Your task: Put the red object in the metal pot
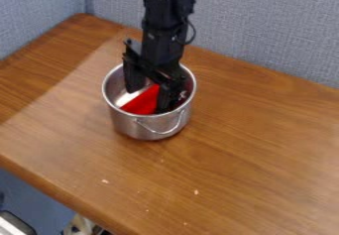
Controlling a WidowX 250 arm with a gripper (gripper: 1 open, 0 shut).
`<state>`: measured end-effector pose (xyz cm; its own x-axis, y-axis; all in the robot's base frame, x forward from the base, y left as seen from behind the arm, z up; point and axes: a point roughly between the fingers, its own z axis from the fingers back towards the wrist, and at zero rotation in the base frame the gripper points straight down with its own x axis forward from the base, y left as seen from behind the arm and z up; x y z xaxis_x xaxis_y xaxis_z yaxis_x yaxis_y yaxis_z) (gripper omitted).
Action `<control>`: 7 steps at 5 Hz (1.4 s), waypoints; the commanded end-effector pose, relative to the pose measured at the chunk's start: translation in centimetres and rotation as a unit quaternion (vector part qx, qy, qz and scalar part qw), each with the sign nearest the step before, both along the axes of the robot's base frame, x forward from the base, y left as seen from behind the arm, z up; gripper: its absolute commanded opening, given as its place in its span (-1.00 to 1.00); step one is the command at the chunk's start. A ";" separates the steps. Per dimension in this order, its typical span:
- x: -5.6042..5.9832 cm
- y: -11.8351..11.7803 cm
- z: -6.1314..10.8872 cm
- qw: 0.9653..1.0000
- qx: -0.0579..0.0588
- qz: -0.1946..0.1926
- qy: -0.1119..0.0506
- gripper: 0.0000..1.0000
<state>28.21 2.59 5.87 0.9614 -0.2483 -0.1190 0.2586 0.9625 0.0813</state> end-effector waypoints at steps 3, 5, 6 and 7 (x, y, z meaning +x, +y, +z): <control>1.1 -0.4 0.1 1.000 0.008 -0.008 -0.015 1.00; 1.6 -0.8 1.7 1.000 0.014 -0.012 -0.019 1.00; 1.9 -1.0 2.5 1.000 0.015 -0.014 -0.021 1.00; 2.0 -1.1 2.8 1.000 0.013 -0.013 -0.021 1.00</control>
<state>29.31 1.84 6.84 0.9556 -0.2525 -0.1516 0.2683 0.9587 0.0947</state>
